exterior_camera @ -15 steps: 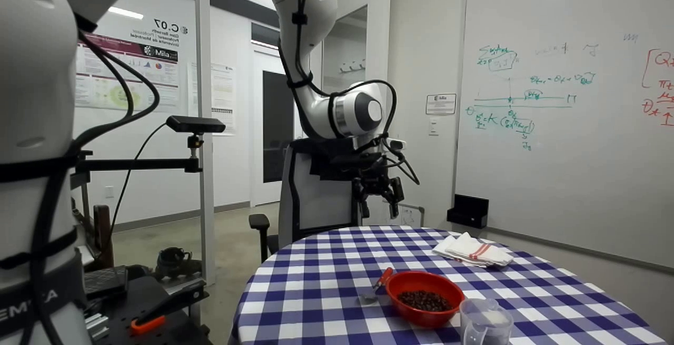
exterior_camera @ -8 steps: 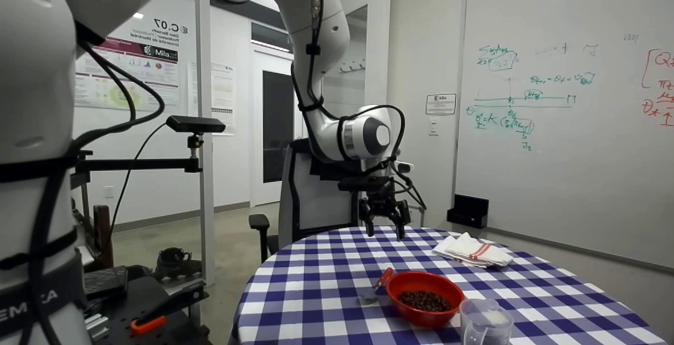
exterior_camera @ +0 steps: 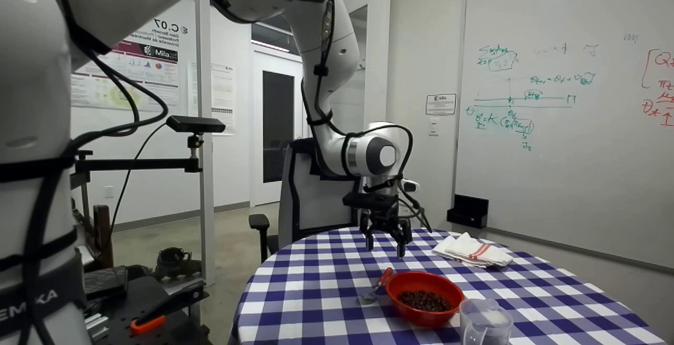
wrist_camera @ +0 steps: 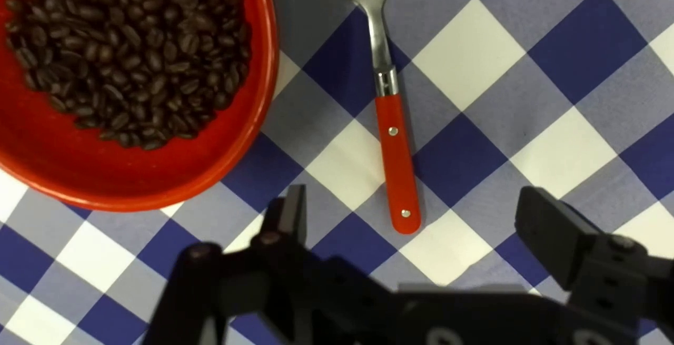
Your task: Pick up the spoon from the table and scoop some of the contents in the bowl and put the scooped contents in the jar
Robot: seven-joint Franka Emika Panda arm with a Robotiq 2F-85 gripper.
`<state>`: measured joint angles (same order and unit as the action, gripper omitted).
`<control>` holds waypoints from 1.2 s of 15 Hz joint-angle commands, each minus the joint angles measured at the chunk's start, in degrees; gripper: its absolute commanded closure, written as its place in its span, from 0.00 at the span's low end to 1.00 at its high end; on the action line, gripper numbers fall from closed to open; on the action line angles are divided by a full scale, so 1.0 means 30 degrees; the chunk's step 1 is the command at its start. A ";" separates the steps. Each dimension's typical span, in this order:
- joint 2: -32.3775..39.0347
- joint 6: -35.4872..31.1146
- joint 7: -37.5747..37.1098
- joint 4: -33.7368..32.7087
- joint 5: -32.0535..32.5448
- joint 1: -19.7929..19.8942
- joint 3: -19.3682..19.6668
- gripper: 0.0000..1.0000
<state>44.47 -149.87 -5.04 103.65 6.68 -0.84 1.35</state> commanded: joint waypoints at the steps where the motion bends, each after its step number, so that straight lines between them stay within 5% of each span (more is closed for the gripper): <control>1: 0.1013 -0.0005 0.1625 -0.1233 -0.1156 0.0835 -0.0931 0.00; 13: 0.3656 -0.0143 0.2196 -0.3783 -0.0978 0.0301 -0.0823 0.04; 14: 0.3818 -0.0103 0.2217 -0.3953 -0.0968 0.0262 -0.0822 0.09; 15: 0.3938 -0.0083 0.2236 -0.4119 -0.0964 0.0228 -0.0827 0.29; 18: 0.4192 -0.0034 0.2397 -0.4532 -0.0953 0.0205 -0.0818 0.45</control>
<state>55.27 -149.87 0.82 92.94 3.83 0.30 -1.65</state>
